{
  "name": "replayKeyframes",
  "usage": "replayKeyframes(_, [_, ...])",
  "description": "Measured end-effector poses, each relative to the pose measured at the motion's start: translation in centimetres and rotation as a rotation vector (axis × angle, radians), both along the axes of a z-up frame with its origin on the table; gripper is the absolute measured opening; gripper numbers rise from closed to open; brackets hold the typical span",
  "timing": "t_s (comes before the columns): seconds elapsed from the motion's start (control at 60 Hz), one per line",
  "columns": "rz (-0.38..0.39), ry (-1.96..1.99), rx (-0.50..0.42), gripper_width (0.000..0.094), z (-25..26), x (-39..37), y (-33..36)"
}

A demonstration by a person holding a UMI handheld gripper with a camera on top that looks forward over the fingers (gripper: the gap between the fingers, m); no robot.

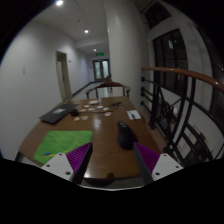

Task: Arrange mouse

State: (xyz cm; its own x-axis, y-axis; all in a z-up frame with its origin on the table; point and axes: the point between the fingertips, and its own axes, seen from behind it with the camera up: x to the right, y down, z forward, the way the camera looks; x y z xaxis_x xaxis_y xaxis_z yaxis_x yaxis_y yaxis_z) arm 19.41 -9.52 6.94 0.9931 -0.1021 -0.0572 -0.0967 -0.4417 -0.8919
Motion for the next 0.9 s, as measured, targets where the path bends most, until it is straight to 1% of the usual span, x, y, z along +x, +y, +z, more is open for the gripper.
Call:
replayKeyframes(0.083, [-0.04,-0.051,-0.01,0.0839,-1.8,4.1,3.1])
replayKeyframes(0.1, [-0.045,-0.056,-0.012,0.0836,-1.5,3.6,2.9])
replayKeyframes(0.15, [-0.049,-0.058,-0.013,0.0835,-2.6,5.5,5.3])
replayKeyframes(0.217, [-0.042,-0.029,-0.027,0.0826,-3.7,5.7,7.3])
replayKeyframes(0.3, [-0.007,-0.008,-0.041,0.0793,-4.9,6.0,10.2])
replayKeyframes(0.35, [0.001,-0.016,-0.056,0.0744,-5.8,6.2,11.7])
replayKeyframes(0.417, [-0.008,-0.058,-0.081,0.0533,-6.5,6.3,12.1])
replayKeyframes(0.483, [-0.011,-0.076,-0.069,0.0471,-6.3,6.3,12.5])
replayKeyframes(0.517, [-0.015,-0.073,-0.052,0.041,-5.9,6.2,12.6])
replayKeyframes(0.533, [-0.015,-0.066,-0.049,0.036,-5.9,6.3,12.7])
replayKeyframes(0.55, [-0.02,-0.06,-0.04,0.0355,-5.8,6.3,12.6])
replayKeyframes(0.583, [-0.028,-0.063,-0.028,0.0288,-5.6,6.4,12.5])
replayKeyframes(0.617, [-0.033,-0.074,-0.019,0.0257,-5.4,6.5,12.5])
replayKeyframes(0.667, [-0.051,-0.061,-0.005,0.0238,-5.1,6.7,12.6])
replayKeyframes(0.767, [-0.068,-0.063,0.006,0.0233,-4.1,6.9,12.2])
replayKeyframes(0.817, [-0.078,-0.071,0.043,0.0233,-1.8,6.3,11.5])
replayKeyframes(0.9, [-0.069,-0.118,0.123,0.0233,3.8,3.8,10.5])
